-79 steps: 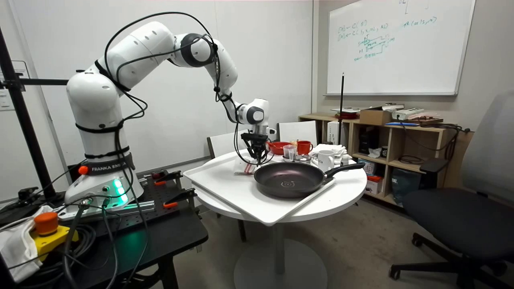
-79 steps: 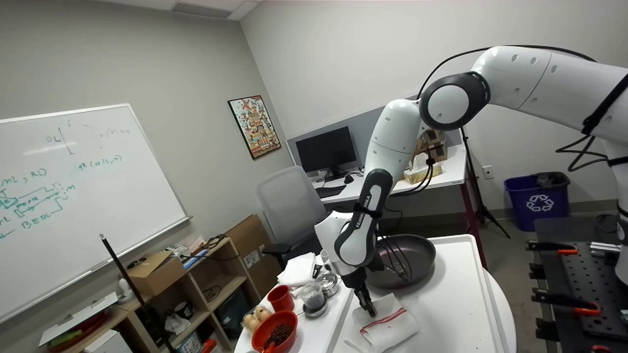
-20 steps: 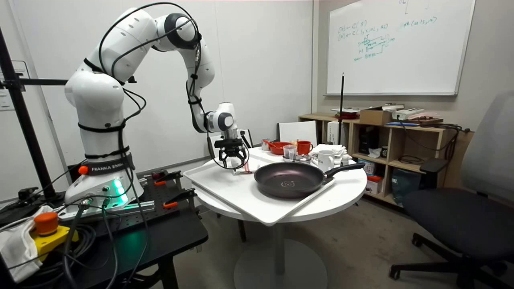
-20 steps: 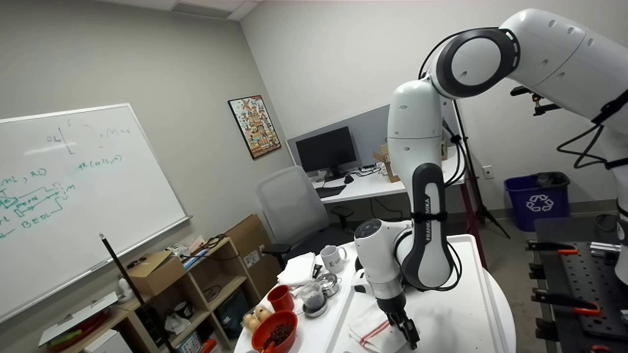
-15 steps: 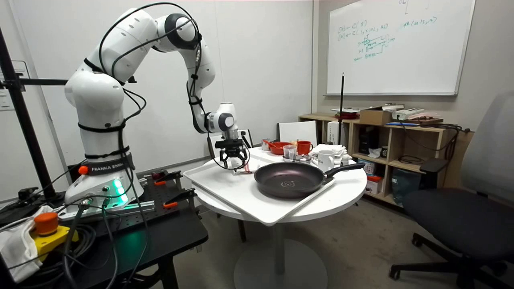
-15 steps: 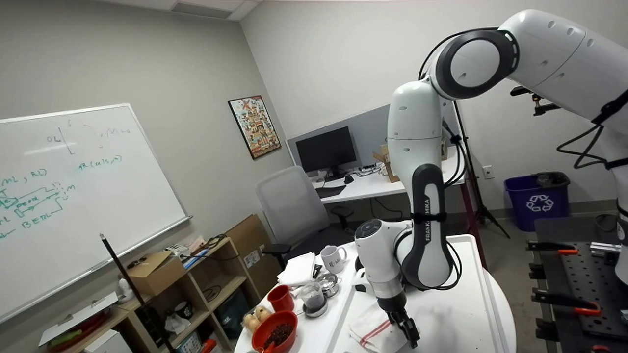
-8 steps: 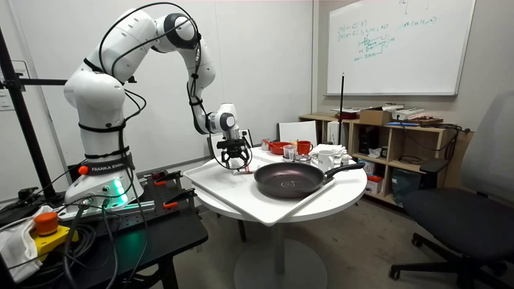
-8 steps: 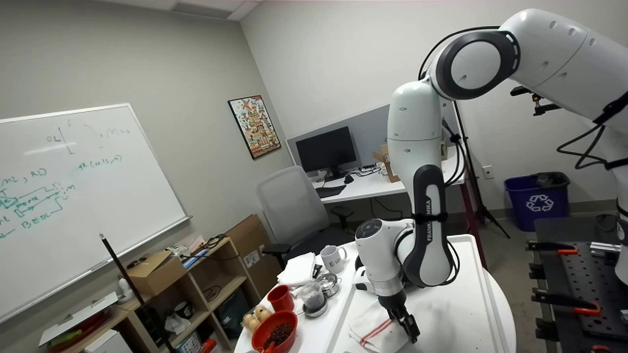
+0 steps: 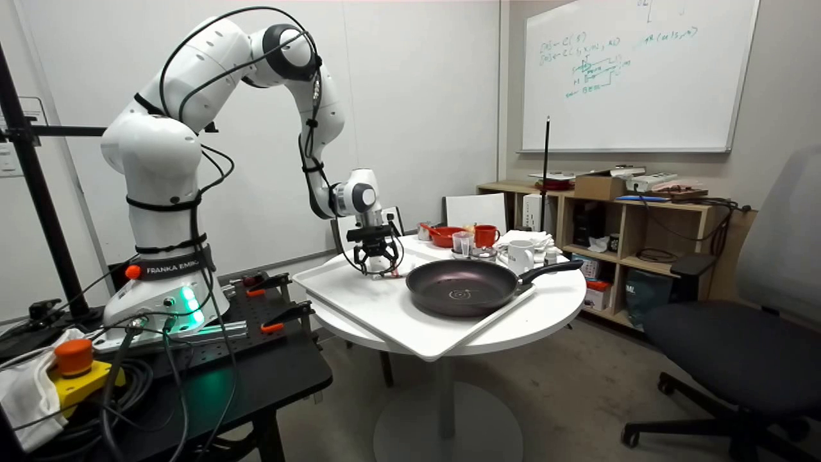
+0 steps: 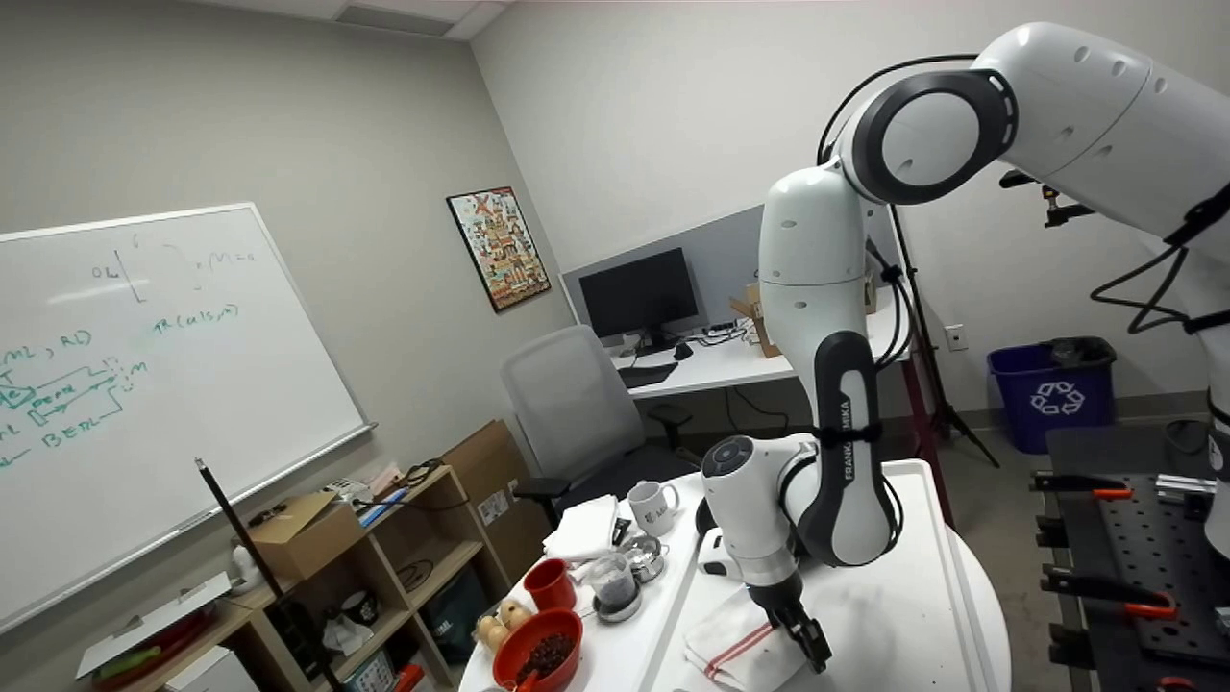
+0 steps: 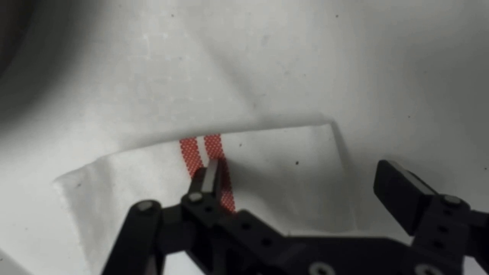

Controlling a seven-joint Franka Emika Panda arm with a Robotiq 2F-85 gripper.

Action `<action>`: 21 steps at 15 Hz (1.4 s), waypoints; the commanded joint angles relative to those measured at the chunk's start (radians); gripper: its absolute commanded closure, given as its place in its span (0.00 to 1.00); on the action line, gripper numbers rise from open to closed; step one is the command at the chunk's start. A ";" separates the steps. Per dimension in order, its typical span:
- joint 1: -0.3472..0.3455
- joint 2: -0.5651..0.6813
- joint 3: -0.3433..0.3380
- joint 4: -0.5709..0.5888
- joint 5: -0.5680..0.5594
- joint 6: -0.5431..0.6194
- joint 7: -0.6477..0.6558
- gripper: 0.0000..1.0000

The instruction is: Pick up the white and red towel and use it to wipe the black pan, set the towel down on the tray

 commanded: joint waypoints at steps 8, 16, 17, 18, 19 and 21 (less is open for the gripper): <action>0.033 0.008 -0.035 0.014 -0.054 -0.004 0.046 0.72; 0.009 -0.007 -0.013 0.008 -0.047 0.001 0.029 0.96; 0.012 -0.025 -0.014 -0.008 -0.050 0.012 0.033 0.96; 0.014 -0.043 -0.014 -0.023 -0.052 0.021 0.035 0.96; 0.021 -0.070 -0.020 -0.044 -0.057 0.041 0.042 0.96; 0.032 -0.116 -0.028 -0.079 -0.060 0.078 0.052 0.96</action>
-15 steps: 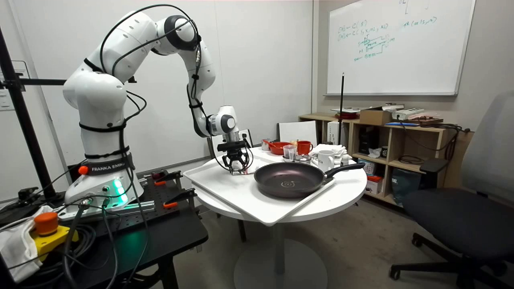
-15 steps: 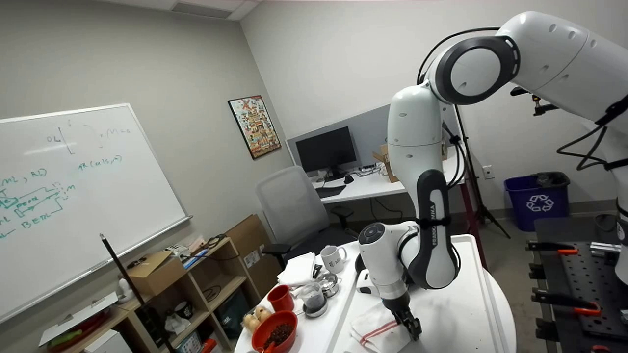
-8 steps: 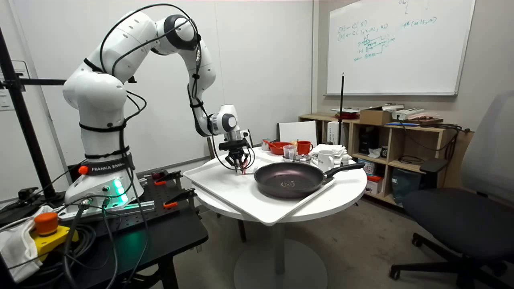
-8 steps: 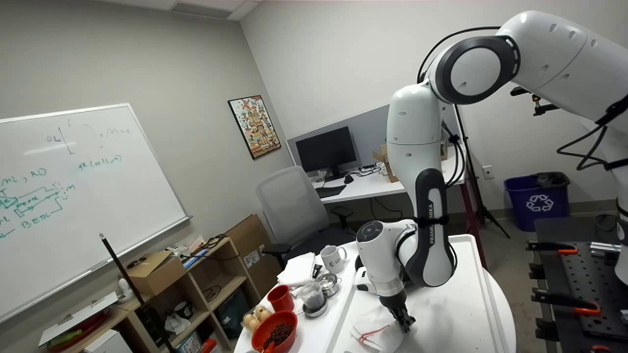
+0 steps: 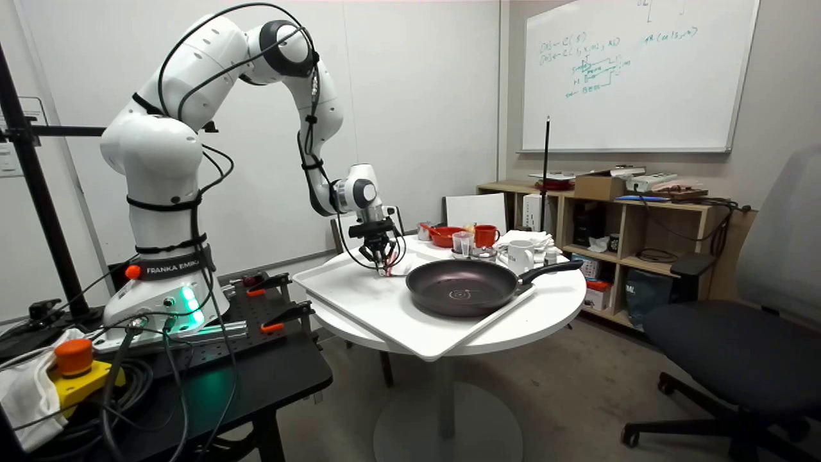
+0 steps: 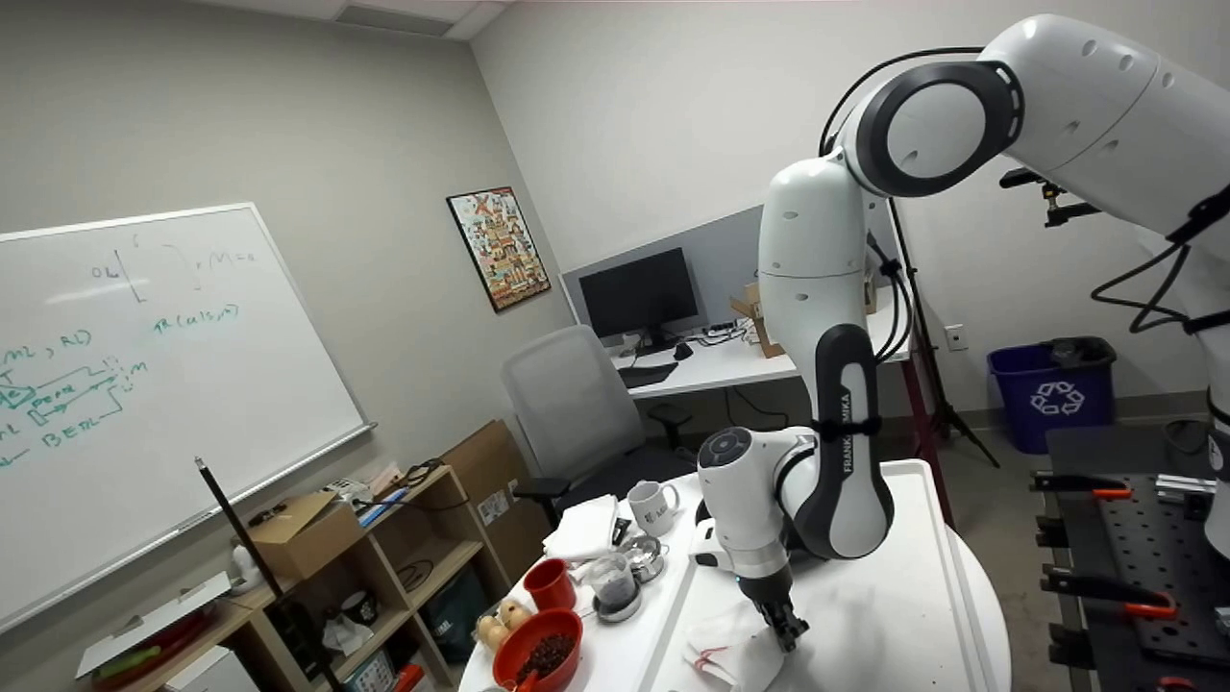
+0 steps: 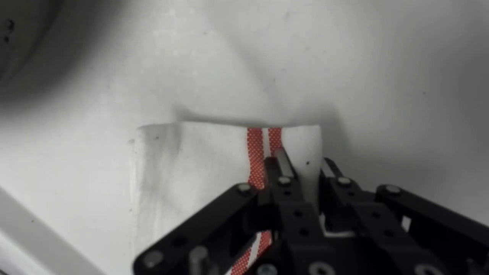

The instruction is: Pick up the white and red towel and use it to wipe the black pan, set the towel down on the tray

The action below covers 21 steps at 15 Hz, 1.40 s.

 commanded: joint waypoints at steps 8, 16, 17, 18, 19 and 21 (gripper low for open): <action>-0.009 -0.330 -0.031 -0.178 0.015 0.152 0.105 0.96; -0.148 -0.466 -0.014 -0.199 0.126 0.170 0.122 0.96; -0.165 -0.473 -0.014 -0.201 0.144 0.174 0.122 0.96; -0.209 -0.476 0.008 -0.199 0.159 0.170 0.122 0.96; -0.236 -0.479 0.021 -0.201 0.185 0.168 0.116 0.96; -0.352 -0.477 0.131 -0.200 0.337 0.144 0.032 0.96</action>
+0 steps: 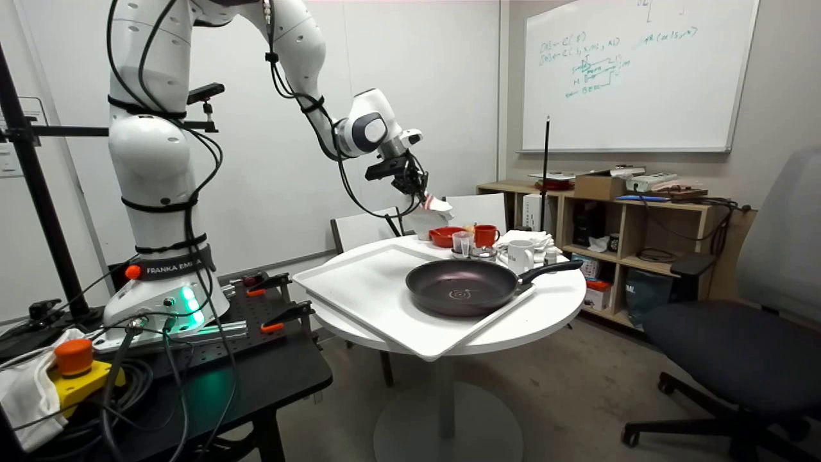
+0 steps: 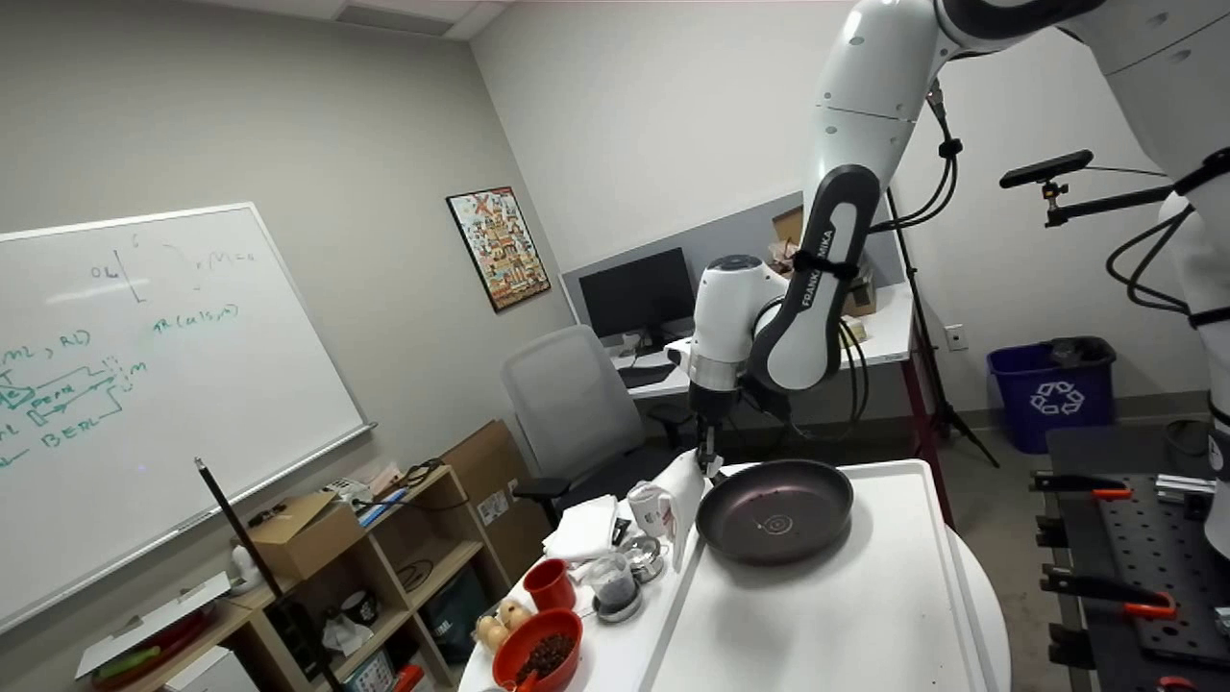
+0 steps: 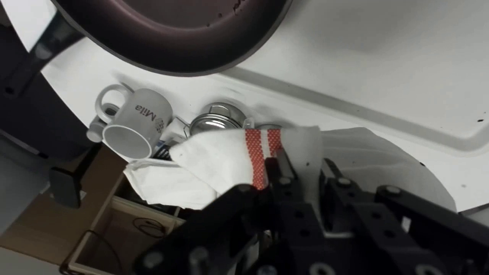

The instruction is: Pick up the white and red towel and use it to wipe the black pan, set the towel down on the tray

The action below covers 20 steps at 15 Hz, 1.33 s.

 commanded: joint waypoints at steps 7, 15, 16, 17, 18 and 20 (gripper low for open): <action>-0.537 0.009 0.478 0.083 0.658 -0.142 -0.359 0.96; -0.592 0.084 0.372 0.226 0.823 -0.389 -0.418 0.96; -0.578 0.101 0.345 0.236 0.811 -0.412 -0.403 0.96; -0.563 0.121 0.316 0.255 0.804 -0.454 -0.400 0.96; -0.545 0.139 0.287 0.270 0.791 -0.481 -0.386 0.96; -0.514 0.169 0.243 0.293 0.779 -0.519 -0.364 0.96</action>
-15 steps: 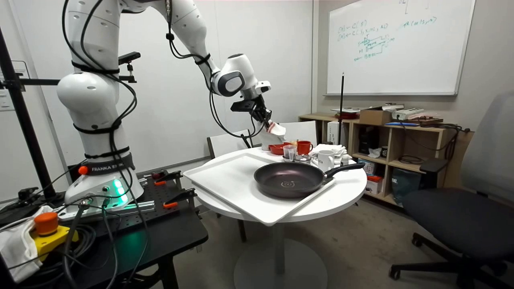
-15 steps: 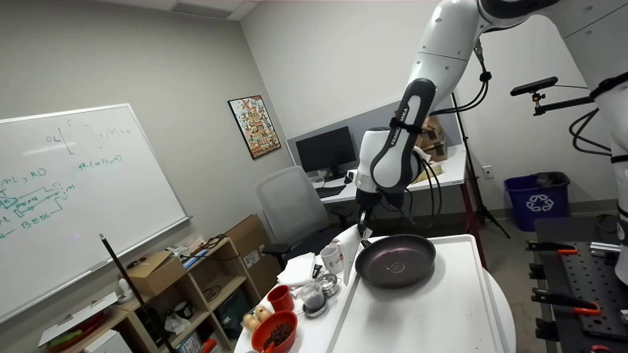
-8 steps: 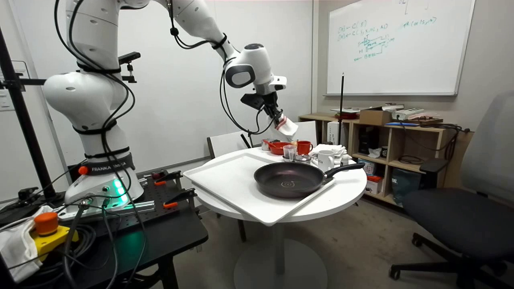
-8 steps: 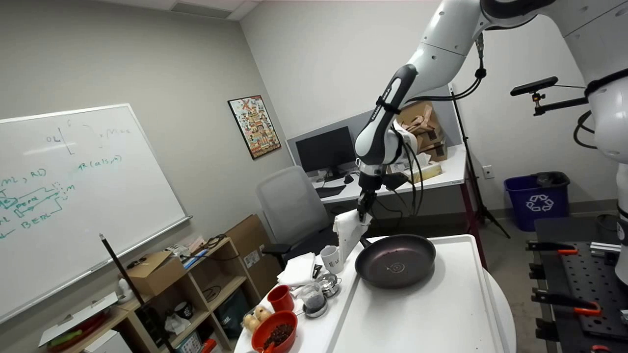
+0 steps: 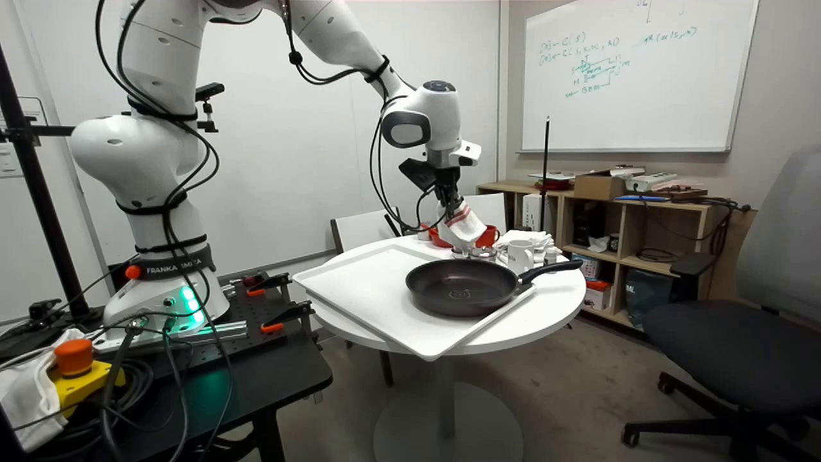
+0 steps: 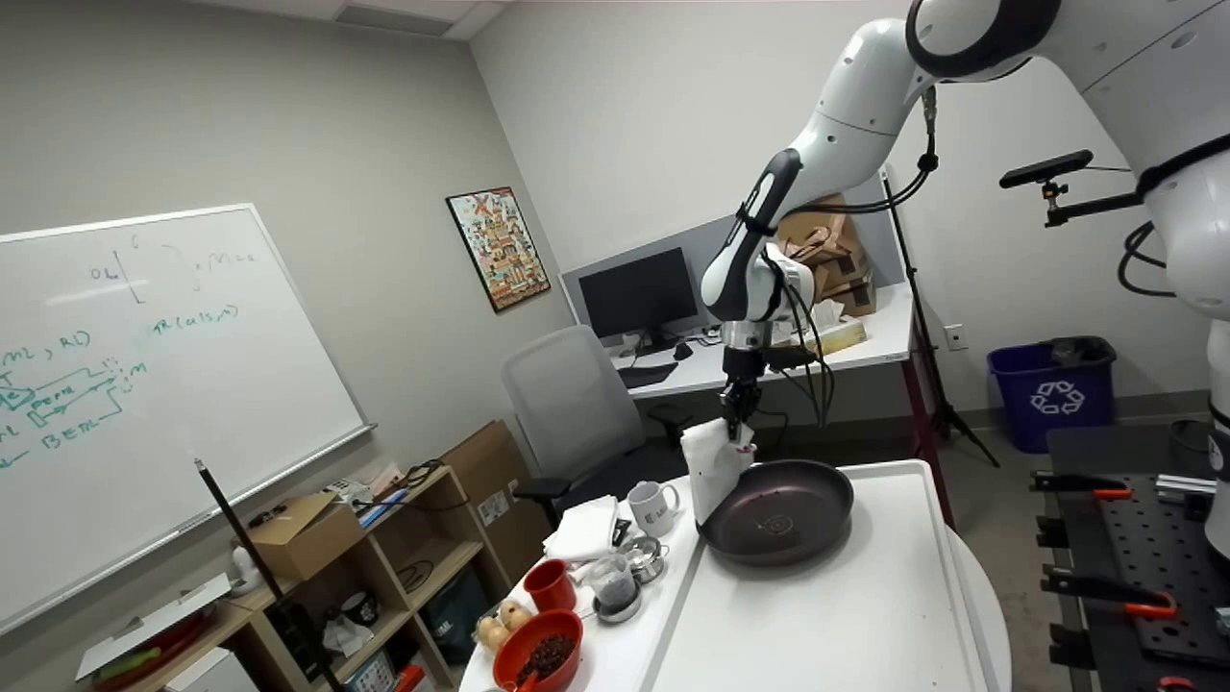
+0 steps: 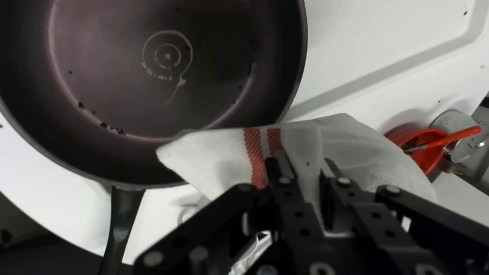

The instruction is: Pick up the white and red towel and use it to wipe the black pan, set the towel down on the tray

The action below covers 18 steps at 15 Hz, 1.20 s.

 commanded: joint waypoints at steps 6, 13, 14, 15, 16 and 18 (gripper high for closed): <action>0.127 0.150 -0.164 0.149 -0.067 -0.154 0.143 0.96; 0.130 0.226 -0.207 0.175 -0.111 -0.195 0.185 0.96; 0.129 0.230 -0.210 0.171 -0.116 -0.194 0.186 0.96; 0.128 0.230 -0.214 0.161 -0.121 -0.187 0.185 0.96; 0.127 0.231 -0.219 0.156 -0.125 -0.185 0.185 0.96; 0.128 0.234 -0.225 0.147 -0.139 -0.186 0.185 0.96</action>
